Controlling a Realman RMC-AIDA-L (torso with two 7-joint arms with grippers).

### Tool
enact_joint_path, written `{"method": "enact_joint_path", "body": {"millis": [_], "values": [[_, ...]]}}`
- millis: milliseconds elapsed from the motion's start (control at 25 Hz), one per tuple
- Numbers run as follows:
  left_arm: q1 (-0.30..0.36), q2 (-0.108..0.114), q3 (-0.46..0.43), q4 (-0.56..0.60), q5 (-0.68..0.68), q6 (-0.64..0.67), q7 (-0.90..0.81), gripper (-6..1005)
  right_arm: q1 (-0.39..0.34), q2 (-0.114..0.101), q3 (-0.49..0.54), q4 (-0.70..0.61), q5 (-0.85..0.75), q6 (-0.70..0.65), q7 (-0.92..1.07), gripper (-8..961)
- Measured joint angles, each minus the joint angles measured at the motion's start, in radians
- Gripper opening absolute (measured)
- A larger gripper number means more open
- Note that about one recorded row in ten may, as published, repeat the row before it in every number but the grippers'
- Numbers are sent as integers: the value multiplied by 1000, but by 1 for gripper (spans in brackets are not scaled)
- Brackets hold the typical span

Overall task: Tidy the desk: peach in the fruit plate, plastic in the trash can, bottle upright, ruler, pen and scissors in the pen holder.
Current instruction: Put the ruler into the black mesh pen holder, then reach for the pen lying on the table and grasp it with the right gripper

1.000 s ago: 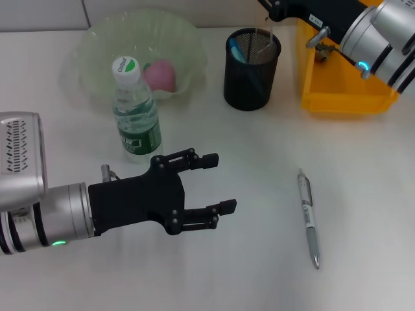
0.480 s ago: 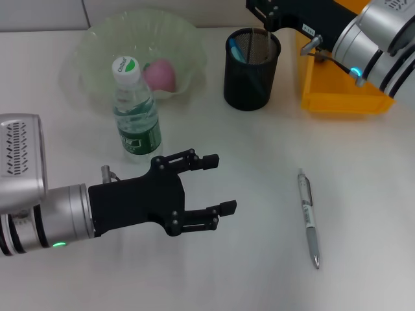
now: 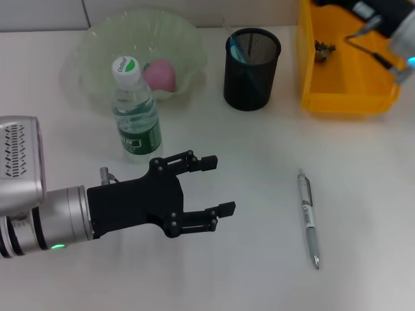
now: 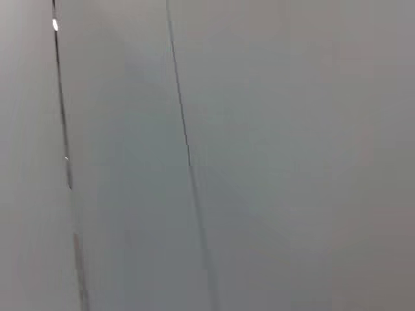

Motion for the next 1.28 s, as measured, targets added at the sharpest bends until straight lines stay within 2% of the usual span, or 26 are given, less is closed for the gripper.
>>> {"method": "enact_joint_path", "body": {"millis": [40, 80, 120, 200, 240, 280, 320, 400, 440, 480, 520, 560, 640, 800, 840, 1000, 1040, 1280], "values": [[0, 0, 0, 0, 0, 0, 0, 798, -83, -1, -10, -195, -104, 17, 218, 628], [0, 0, 0, 0, 0, 0, 0, 798, -83, -1, -10, -195, -104, 17, 218, 665], [0, 0, 0, 0, 0, 1, 0, 798, -125, -1, -9, -318, -188, 27, 341, 702], [1, 0, 0, -1, 0, 0, 0, 798, -183, 2, 4, -562, -411, 37, 624, 700], [0, 0, 0, -2, 0, -1, 0, 798, -196, 4, 26, -746, -682, -1, 897, 699], [0, 0, 0, -2, 0, -1, 0, 798, -196, 4, 26, -746, -682, -1, 897, 697], [-1, 0, 0, -3, 0, -1, 0, 798, -191, 4, 39, -827, -814, -41, 1039, 696], [-3, 0, 0, -3, 0, -2, 0, 798, -159, 1, 67, -928, -1017, -171, 1248, 694], [-4, 0, 0, -4, 0, -2, 0, 798, -113, -3, 81, -982, -1163, -323, 1402, 693], [-4, 0, 0, -4, 0, -2, 0, 798, -113, -3, 81, -982, -1163, -323, 1402, 693], [-6, 0, 0, -4, 0, -2, 0, 798, -67, -4, 80, -1006, -1265, -451, 1505, 692], [-7, 0, 0, -4, 0, -2, 0, 798, -67, -4, 80, -1006, -1265, -451, 1505, 692], [-8, 0, 0, -5, 0, -2, 0, 798, -13, -4, 49, -1017, -1430, -598, 1643, 691], [-8, 3, 0, -6, 0, -2, -1, 798, 6, -1, -25, -1006, -1530, -630, 1724, 689], [-8, 4, 0, -6, 0, -2, -1, 798, 14, 0, -68, -973, -1550, -622, 1760, 689], [-6, 5, 0, -2, 0, -3, -1, 798, 28, 0, -115, -918, -1568, -601, 1797, 687], [-6, 5, 0, -2, 0, -4, -1, 798, 35, 0, -155, -889, -1603, -582, 1823, 686], [-7, 4, 3, -2, 0, -9, 2, 798, 51, 2, -213, -821, -1655, -536, 1854, 683]]}}
